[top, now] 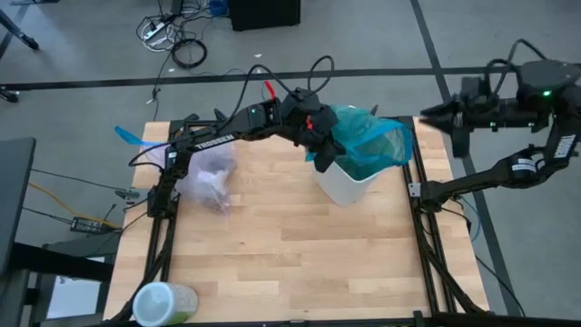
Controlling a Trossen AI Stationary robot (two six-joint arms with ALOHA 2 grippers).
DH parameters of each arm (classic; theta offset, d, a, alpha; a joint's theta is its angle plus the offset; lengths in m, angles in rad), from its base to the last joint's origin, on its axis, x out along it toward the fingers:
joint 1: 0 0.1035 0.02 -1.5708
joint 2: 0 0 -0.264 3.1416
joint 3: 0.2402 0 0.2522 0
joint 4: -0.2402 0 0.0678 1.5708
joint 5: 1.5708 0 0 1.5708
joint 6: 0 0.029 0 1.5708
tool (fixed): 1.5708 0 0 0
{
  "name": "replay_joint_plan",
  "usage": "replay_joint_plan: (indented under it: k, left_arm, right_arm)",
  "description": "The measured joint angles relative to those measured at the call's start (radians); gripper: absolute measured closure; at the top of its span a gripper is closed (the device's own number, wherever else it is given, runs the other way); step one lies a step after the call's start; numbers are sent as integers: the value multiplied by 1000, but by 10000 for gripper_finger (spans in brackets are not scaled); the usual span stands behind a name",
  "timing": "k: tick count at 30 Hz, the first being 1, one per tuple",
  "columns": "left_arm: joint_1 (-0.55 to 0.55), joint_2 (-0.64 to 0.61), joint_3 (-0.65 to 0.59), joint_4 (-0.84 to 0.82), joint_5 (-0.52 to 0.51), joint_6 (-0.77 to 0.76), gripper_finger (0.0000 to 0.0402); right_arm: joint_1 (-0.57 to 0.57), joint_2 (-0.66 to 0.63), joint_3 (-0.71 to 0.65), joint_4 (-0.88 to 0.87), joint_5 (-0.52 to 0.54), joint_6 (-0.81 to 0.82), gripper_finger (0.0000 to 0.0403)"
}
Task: Place trash/remove bag and relplace
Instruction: Put the blue trash bag into the white trash bin
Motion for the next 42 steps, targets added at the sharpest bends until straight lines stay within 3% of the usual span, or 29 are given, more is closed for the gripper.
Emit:
replay_joint_plan:
  k: [4,7,11,14,17,28,31,35,39,42]
  left_arm:
    - [4,0,0,0,0,7,398]
    - [4,0,0,-1,0,11,398]
    - [4,0,0,3,0,12,398]
    - [4,0,0,-2,1,12,398]
    - [3,0,0,-1,1,12,398]
    - [1,0,-1,10,1,16,398]
    - [-3,0,-1,18,1,17,398]
    - [-6,0,-1,20,0,15,398]
    - [-17,0,-1,20,0,5,398]
    - [-40,0,-1,14,6,0,398]
  right_arm:
    - [0,43,-28,-87,-58,-56,250]
    - [0,92,-56,-209,22,-134,217]
    - [0,124,-116,-154,32,-181,184]
    - [1,157,-116,-184,100,-232,164]
    - [0,181,-120,-188,193,-275,152]
    - [40,256,-120,-187,348,-409,152]
    - [38,290,-120,-178,415,-420,168]
    - [39,321,-120,-129,403,-473,217]
    - [39,360,-121,-73,400,-518,305]
    - [40,364,-121,-50,463,-580,383]
